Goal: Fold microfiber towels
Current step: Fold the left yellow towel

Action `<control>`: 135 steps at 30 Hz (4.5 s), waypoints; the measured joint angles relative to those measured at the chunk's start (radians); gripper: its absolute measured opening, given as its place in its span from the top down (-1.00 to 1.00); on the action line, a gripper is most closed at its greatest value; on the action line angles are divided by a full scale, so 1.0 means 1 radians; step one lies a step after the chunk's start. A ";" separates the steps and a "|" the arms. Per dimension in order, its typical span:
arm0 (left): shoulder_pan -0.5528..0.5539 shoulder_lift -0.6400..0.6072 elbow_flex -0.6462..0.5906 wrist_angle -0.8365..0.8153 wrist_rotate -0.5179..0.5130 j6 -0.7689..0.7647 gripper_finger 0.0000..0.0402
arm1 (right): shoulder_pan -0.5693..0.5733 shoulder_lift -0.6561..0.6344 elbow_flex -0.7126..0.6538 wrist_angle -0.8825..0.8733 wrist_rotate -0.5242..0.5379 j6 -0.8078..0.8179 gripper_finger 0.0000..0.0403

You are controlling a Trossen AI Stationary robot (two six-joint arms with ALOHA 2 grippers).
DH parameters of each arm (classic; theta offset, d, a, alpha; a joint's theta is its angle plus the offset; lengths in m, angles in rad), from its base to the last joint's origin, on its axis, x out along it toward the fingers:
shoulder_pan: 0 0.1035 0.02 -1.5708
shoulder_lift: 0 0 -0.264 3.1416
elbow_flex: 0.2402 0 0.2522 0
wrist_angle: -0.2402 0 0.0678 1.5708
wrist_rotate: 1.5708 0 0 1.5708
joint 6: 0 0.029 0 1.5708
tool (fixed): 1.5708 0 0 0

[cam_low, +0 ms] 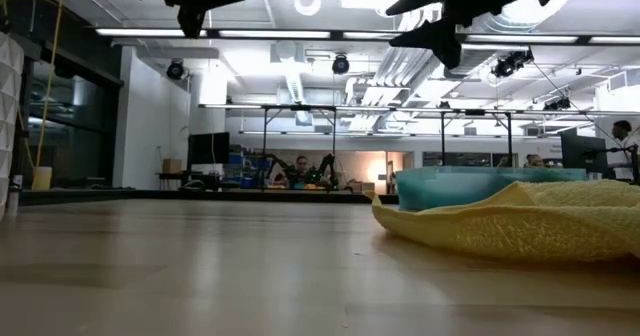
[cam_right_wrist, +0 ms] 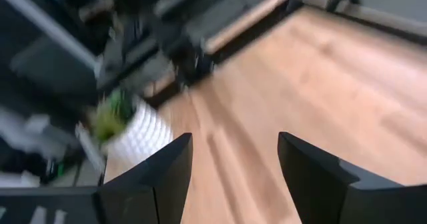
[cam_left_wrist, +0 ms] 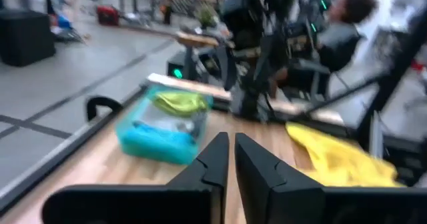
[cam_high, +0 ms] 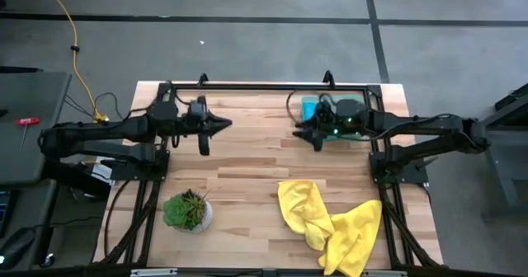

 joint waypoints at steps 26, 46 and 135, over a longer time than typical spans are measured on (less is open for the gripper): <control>-0.338 1.068 0.279 0.311 -0.090 -0.326 0.06 | 0.214 0.055 0.061 -0.320 0.216 0.038 -0.04; -0.291 1.120 0.413 0.095 0.022 -0.611 0.10 | 0.214 0.055 0.061 -0.329 0.215 0.031 -0.04; -0.048 0.784 0.424 -0.175 0.019 -0.356 1.00 | 0.214 0.301 0.061 -0.131 0.210 -0.229 -0.05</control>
